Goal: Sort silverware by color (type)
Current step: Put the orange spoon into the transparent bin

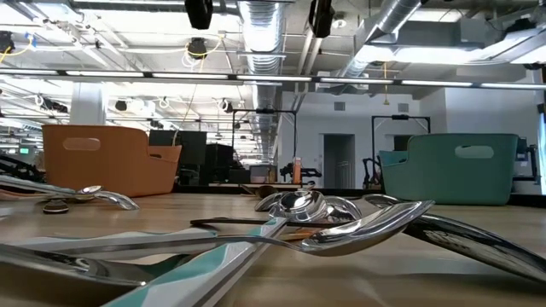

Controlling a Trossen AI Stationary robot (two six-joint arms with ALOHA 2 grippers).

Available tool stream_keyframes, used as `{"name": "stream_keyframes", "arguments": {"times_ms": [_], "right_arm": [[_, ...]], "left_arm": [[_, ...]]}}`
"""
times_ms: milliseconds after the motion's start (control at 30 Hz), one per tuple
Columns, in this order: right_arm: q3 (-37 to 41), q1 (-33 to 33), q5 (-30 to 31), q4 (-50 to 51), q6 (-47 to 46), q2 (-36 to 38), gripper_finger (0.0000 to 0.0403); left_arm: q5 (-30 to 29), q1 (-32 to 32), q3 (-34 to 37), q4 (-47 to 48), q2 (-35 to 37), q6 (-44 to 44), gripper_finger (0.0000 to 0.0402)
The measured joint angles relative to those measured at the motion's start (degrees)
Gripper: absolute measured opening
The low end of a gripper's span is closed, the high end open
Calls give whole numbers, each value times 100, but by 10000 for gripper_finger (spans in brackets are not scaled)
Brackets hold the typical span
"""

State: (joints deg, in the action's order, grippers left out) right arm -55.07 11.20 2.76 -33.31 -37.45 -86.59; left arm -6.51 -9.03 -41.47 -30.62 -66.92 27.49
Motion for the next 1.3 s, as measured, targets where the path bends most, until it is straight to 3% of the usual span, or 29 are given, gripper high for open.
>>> {"name": "stream_keyframes", "arguments": {"times_ms": [233,367,500,700,767,900,1133,1300], "right_arm": [[0,-16,-60,-49,7,0,18],[0,-44,-295,-64,44,0,18],[0,-56,-542,-243,53,0,18],[0,-98,-823,-302,102,0,18],[0,-125,-953,-309,133,0,17],[0,-163,-1064,-303,45,0,24],[0,-328,-1106,-208,-243,2,73],[-4,-589,-1043,764,-456,136,90]], "left_arm": [[925,260,-9,-646,-292,-38,196],[1139,329,-7,-1157,-565,-37,185],[1356,386,-7,-1360,-689,-35,136],[1947,528,-5,-1406,-699,-144,22],[2087,556,-7,-1412,-699,-147,9],[2129,572,-7,-1411,-699,-138,2],[2063,573,-5,-1258,-631,125,0],[1308,404,-2,293,-57,337,0]]}}
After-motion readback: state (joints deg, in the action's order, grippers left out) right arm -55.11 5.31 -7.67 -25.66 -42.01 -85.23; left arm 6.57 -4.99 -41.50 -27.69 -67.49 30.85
